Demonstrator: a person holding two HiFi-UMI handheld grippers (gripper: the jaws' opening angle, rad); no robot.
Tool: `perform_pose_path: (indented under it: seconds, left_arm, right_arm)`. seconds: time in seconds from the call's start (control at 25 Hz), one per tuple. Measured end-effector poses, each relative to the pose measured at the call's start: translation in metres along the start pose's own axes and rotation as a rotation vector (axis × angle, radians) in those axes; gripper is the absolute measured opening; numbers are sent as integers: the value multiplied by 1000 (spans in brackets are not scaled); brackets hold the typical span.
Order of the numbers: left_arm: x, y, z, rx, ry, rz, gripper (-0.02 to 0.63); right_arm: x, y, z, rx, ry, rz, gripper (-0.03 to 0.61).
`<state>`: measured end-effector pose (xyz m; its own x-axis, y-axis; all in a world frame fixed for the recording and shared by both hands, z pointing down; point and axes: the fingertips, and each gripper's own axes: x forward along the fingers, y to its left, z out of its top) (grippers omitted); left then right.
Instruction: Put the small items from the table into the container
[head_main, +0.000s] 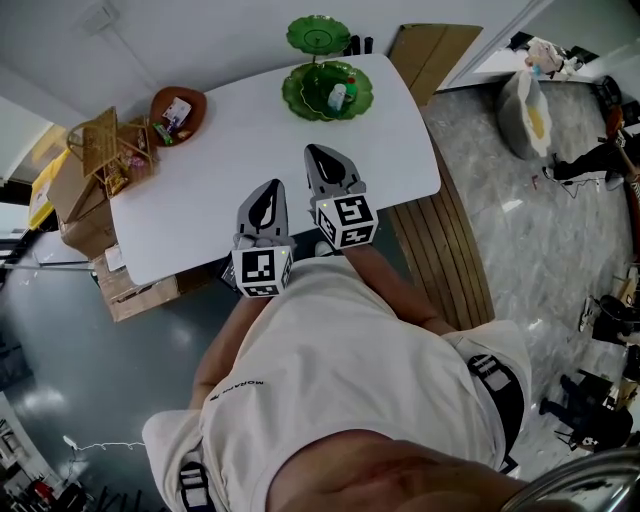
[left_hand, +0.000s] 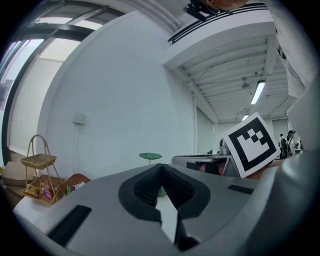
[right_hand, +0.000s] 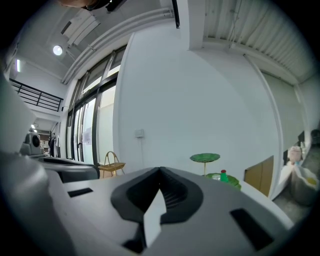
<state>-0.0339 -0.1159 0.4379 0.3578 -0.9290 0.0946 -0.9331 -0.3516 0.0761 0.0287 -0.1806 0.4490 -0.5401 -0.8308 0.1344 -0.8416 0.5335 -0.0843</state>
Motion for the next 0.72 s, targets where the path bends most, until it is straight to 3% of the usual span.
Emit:
perform_pose_path:
  seconds: [0.72]
  left_arm:
    - [-9, -2, 2, 9, 0, -4, 3]
  right_arm:
    - [-27, 19, 4, -8, -12, 23, 14]
